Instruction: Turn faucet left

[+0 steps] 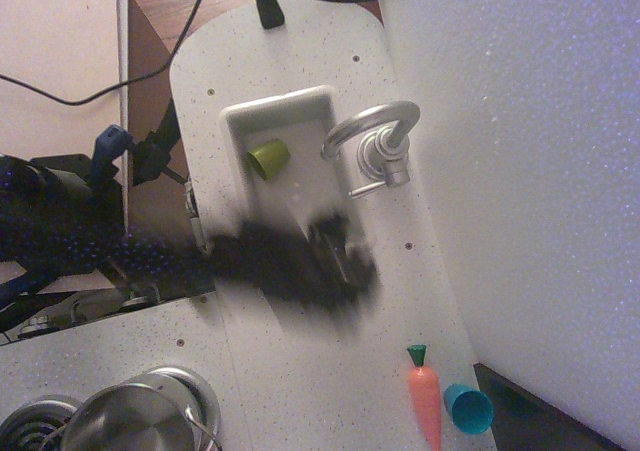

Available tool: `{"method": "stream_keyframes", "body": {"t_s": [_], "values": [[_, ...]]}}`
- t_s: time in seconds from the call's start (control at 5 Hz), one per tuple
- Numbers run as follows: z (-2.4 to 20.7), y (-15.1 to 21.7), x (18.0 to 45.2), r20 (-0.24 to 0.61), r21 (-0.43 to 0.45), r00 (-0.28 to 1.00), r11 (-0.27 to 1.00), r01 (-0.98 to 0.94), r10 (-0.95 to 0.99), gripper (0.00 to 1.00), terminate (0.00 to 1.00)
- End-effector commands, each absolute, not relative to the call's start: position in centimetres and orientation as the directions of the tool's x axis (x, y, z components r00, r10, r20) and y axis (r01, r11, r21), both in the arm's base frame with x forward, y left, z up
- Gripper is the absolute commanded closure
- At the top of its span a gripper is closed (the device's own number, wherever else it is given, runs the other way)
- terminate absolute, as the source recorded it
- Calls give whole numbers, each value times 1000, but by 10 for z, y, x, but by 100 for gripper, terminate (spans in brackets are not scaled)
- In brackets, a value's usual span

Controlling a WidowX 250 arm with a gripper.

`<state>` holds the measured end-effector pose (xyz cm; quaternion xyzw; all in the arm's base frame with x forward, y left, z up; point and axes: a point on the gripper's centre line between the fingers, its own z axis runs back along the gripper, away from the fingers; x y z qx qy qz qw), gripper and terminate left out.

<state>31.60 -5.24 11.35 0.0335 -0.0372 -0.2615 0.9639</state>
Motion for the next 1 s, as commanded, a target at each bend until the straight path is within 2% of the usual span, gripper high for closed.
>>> {"method": "stream_keyframes", "body": {"t_s": [0.0,0.2,0.4,0.8], "values": [[152,-4,326,336,-17,896,949,314,-290,0,0],[150,-1,326,339,-7,893,948,319,-297,0,0],[139,-8,324,284,20,895,936,352,-343,0,0],[131,-5,327,276,32,903,942,335,-330,0,0]]}}
